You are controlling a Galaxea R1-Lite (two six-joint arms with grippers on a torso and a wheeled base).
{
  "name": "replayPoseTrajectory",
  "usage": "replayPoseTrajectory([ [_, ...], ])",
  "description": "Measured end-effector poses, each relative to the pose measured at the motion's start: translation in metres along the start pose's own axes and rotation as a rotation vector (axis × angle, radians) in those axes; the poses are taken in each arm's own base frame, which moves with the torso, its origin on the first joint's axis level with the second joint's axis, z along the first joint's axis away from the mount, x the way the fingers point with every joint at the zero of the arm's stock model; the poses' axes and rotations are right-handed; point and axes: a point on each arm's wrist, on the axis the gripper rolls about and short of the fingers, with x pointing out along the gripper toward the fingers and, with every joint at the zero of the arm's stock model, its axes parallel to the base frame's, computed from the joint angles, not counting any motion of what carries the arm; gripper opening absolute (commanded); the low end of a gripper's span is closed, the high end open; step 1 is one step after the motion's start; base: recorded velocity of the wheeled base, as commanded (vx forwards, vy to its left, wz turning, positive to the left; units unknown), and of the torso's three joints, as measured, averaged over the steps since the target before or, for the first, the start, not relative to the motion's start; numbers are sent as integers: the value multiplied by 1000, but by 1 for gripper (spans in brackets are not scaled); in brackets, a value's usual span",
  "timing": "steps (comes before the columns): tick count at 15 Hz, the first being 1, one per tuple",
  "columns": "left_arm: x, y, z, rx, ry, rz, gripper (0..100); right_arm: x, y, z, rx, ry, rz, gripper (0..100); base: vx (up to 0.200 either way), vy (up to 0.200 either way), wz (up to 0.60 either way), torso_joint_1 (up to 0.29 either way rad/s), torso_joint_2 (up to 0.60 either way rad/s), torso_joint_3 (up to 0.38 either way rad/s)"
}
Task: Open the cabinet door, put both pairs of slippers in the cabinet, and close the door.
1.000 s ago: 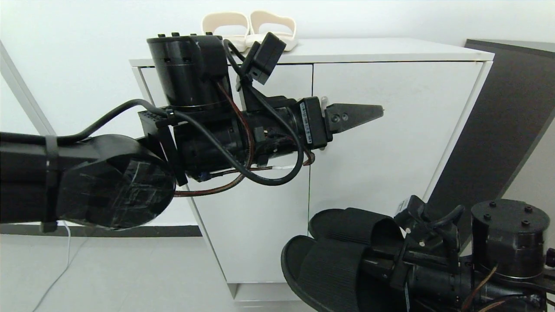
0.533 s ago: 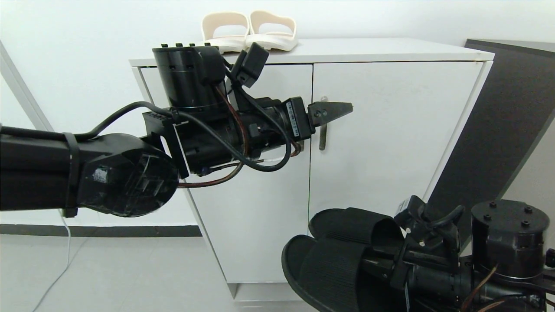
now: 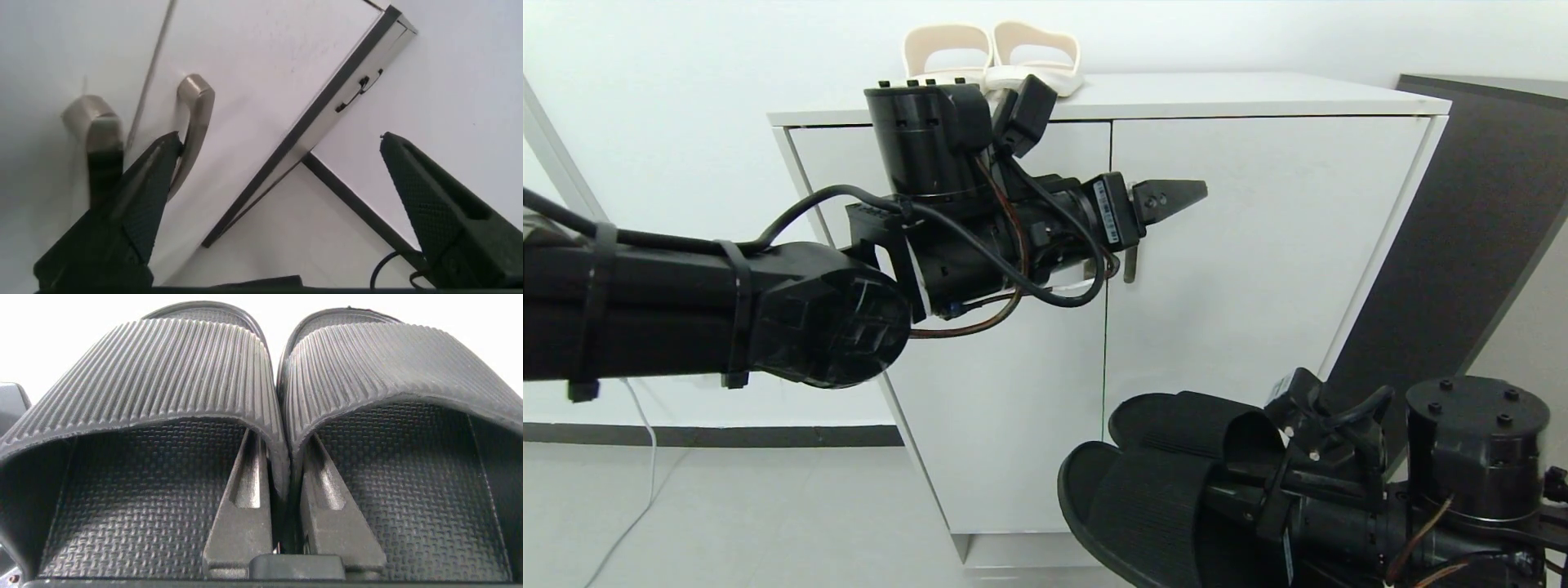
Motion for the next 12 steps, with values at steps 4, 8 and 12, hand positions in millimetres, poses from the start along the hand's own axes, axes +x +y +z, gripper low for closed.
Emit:
replayPoseTrajectory([
  [4, 8, 5, -7, -4, 14, 9, 100, 1, -1, -1, 2, 6, 0, 0, 0, 0, 0, 0, 0, 0],
  [8, 9, 7, -9, -6, 18, 20, 0, 1, -1, -2, 2, 8, 2, 0, 0, 0, 0, 0, 0, 0],
  [12, 4, 3, -12, -7, 32, 10, 0, 0, 1, -6, 4, 22, 20, 0, 0, 0, 0, 0, 0, 0],
])
